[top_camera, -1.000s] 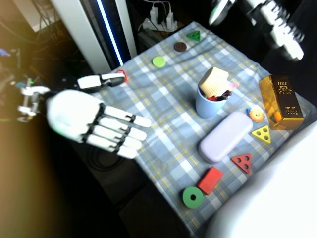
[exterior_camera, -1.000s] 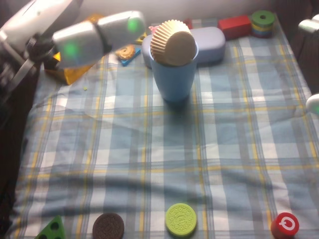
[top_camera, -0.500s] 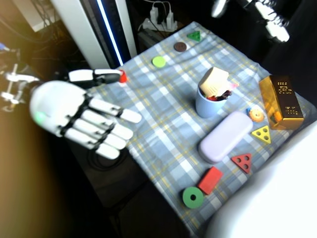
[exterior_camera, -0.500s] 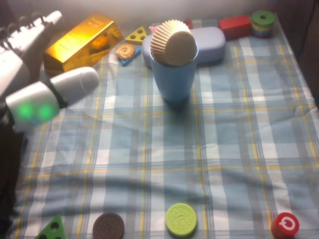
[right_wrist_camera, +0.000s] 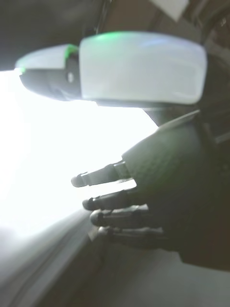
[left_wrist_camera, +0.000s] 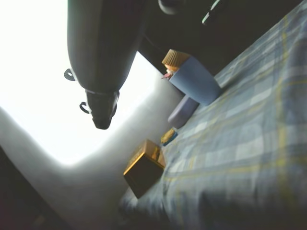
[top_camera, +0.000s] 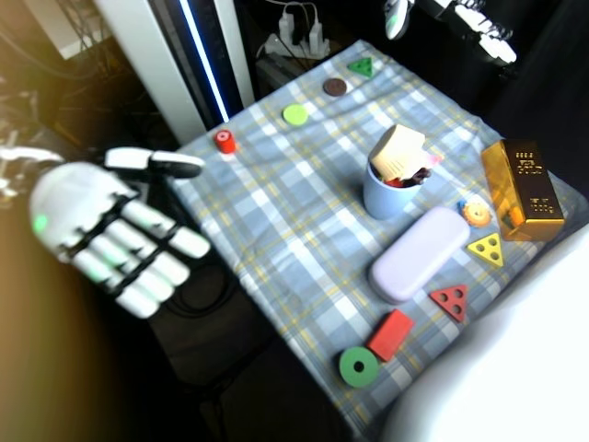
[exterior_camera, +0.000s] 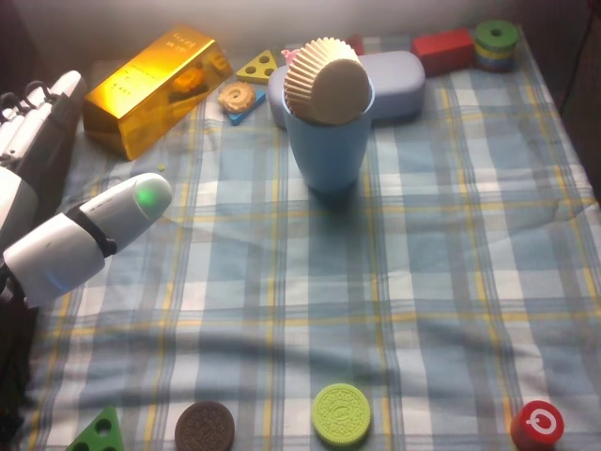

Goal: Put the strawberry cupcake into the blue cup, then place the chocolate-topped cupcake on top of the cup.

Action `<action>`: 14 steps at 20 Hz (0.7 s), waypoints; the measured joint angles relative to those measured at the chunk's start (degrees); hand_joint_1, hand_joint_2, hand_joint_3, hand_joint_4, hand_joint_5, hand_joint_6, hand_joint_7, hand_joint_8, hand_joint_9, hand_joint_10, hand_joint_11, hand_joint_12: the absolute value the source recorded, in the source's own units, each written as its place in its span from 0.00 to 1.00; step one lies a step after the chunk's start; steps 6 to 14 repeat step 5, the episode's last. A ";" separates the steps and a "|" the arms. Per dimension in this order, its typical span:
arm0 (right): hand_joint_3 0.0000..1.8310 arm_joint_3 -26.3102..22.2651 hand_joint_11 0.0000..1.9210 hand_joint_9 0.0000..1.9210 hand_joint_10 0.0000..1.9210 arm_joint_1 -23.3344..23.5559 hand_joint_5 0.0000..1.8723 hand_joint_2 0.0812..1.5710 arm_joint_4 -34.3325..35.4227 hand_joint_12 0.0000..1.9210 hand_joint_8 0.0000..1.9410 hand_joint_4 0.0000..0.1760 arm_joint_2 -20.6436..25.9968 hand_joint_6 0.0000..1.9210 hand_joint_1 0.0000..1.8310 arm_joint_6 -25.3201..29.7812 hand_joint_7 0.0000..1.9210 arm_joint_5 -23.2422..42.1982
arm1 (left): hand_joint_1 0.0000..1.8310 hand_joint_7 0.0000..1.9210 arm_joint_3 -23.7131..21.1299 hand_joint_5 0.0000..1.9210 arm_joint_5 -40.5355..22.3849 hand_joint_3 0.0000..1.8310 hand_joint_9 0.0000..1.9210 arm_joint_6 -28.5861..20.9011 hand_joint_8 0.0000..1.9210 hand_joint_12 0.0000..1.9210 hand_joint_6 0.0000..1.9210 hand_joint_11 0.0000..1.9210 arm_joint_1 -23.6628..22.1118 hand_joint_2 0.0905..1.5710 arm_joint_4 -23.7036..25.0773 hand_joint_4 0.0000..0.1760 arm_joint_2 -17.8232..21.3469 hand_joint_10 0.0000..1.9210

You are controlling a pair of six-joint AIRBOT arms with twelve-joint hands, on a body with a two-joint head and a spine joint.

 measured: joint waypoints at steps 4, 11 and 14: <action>0.00 0.11 0.00 0.00 0.00 1.33 0.00 0.49 1.68 0.00 0.00 0.76 -3.34 0.00 0.00 -1.01 0.00 1.27 | 0.00 0.00 -1.62 0.00 -4.94 0.00 0.00 -0.04 0.00 0.00 0.00 0.00 1.51 0.49 0.07 0.80 -1.27 0.00; 0.00 0.15 0.00 0.00 0.00 1.77 0.00 0.50 1.46 0.00 0.00 0.77 -4.00 0.00 0.00 -1.18 0.00 1.18 | 0.00 0.00 -2.19 0.00 -5.81 0.00 0.00 -0.04 0.00 0.00 0.00 0.00 2.19 0.49 0.04 0.82 -1.27 0.00; 0.00 0.15 0.00 0.00 0.00 1.77 0.00 0.50 1.46 0.00 0.00 0.77 -4.00 0.00 0.00 -1.18 0.00 1.18 | 0.00 0.00 -2.19 0.00 -5.81 0.00 0.00 -0.04 0.00 0.00 0.00 0.00 2.19 0.49 0.04 0.82 -1.27 0.00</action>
